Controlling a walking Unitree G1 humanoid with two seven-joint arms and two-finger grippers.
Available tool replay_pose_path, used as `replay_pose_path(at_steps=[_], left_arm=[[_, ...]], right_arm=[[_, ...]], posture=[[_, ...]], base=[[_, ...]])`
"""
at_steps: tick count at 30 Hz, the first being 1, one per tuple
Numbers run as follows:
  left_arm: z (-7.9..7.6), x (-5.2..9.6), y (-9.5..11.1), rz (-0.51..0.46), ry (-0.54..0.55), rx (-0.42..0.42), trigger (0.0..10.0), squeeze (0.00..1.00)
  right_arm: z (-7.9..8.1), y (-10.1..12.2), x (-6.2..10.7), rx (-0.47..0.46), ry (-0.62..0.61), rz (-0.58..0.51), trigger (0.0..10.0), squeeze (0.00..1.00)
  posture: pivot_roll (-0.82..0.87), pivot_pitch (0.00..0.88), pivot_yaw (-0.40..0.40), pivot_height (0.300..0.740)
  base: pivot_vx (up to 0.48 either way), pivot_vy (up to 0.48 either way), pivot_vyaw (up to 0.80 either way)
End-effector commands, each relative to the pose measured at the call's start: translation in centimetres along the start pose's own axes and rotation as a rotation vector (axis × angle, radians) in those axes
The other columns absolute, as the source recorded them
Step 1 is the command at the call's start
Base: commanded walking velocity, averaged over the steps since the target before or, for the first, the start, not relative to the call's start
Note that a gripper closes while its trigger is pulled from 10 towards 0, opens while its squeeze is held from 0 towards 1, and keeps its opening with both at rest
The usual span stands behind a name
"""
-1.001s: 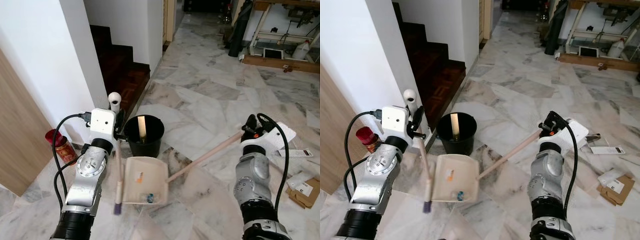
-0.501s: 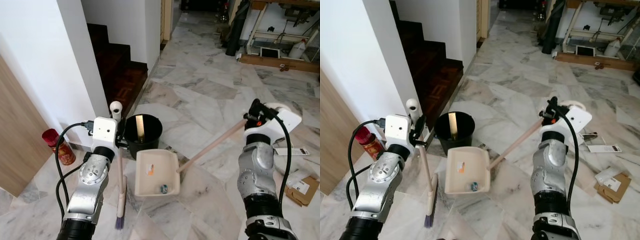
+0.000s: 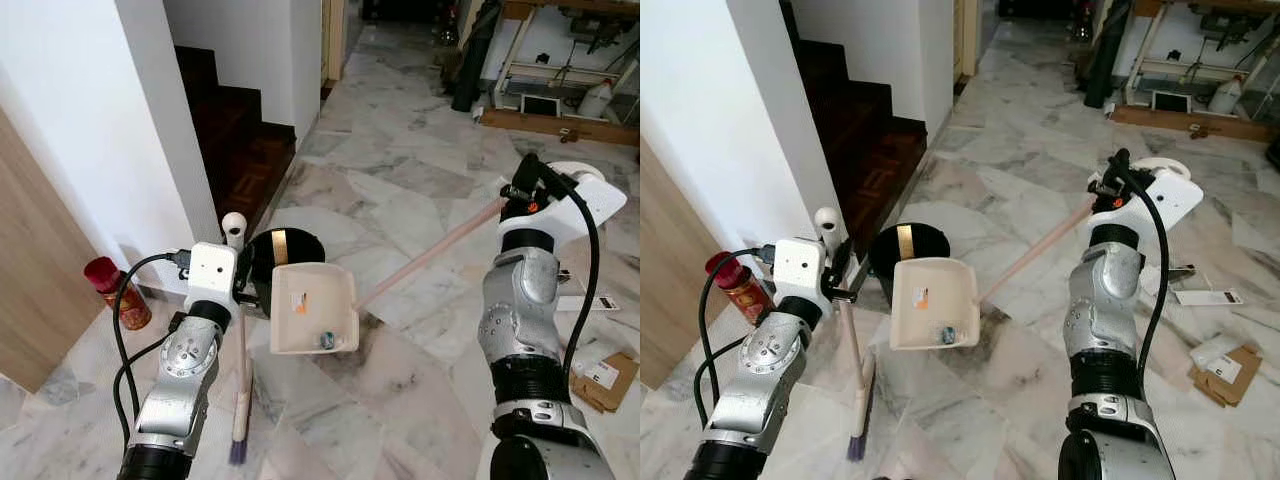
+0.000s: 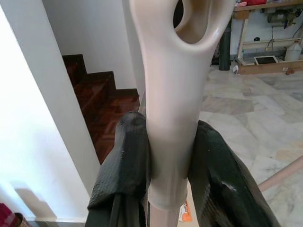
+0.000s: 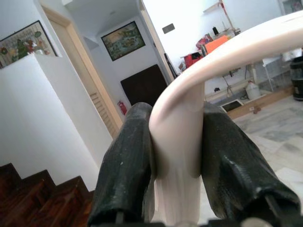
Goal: Sweep floor
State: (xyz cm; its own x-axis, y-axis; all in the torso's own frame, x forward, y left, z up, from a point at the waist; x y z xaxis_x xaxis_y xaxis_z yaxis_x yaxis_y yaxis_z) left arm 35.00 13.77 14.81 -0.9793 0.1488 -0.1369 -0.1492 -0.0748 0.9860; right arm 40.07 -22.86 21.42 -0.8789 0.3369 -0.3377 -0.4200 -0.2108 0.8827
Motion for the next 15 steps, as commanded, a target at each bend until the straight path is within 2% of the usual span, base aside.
replay_pose_path(at_steps=[1, 10, 15], left_arm=[[0.1, -0.3, 0.7, -0.022, 0.005, -0.032, 10.0, 0.0], [0.2, -0.3, 0.8, -0.022, 0.005, -0.031, 10.0, 0.0], [0.1, -0.3, 0.8, -0.022, 0.002, -0.029, 10.0, 0.0]], right_arm=[[1.4, 2.5, -0.9, -0.052, 0.026, -0.089, 10.0, 0.0], [2.5, 3.8, -1.3, -0.07, 0.063, -0.129, 10.0, 0.0], [3.7, 4.3, -1.4, -0.072, 0.108, -0.143, 10.0, 0.0]], posture=[[0.1, 0.005, -0.019, 0.74], [0.1, 0.007, -0.017, 0.74], [0.1, 0.006, -0.018, 0.74]], base=[[0.326, 0.0, 0.0], [0.362, 0.0, 0.0], [0.375, 0.0, 0.0]])
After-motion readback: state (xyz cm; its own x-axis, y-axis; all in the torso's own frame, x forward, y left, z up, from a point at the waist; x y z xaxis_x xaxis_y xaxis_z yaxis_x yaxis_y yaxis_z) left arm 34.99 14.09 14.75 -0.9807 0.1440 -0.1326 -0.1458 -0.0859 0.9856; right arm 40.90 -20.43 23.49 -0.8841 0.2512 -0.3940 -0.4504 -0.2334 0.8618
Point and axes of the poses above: a point about 5 cm out from each wrist's last joint towards the gripper, its own x axis pointing back from the gripper into the wrist, its own y axis along the axis of the wrist's last joint, z = x × y, the point moved 5 cm from there along -x, pointing out of the wrist towards the gripper, and after that the axes turned 3 degrees about x, right-handed, at the moved point
